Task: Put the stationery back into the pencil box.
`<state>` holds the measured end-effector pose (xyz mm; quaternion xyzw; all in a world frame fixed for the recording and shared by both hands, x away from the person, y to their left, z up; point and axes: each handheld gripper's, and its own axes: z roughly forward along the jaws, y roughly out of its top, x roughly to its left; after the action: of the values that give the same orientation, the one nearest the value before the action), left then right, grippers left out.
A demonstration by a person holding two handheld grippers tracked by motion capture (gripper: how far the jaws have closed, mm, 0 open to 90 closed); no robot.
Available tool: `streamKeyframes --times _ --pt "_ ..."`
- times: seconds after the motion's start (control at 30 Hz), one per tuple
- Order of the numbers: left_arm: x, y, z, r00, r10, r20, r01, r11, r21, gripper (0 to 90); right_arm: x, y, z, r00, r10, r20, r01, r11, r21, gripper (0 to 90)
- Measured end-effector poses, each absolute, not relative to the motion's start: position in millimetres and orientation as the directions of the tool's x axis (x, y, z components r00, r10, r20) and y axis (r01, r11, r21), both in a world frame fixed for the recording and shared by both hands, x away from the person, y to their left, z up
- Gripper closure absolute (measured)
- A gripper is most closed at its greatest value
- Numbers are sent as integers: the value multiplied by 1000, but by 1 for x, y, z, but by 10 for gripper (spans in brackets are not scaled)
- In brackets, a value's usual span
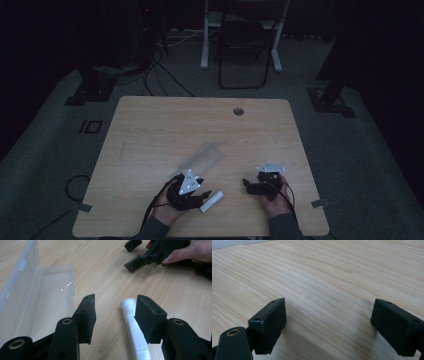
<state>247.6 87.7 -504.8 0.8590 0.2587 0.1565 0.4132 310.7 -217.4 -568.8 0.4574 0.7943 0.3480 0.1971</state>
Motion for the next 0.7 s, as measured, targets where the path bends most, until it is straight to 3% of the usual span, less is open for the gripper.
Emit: streamKeyframes --times 0.7 --pt "246 78 -525 834 551 32 336 -551 764 501 311 -217 -569 -505 863 5 589 340 733 128"
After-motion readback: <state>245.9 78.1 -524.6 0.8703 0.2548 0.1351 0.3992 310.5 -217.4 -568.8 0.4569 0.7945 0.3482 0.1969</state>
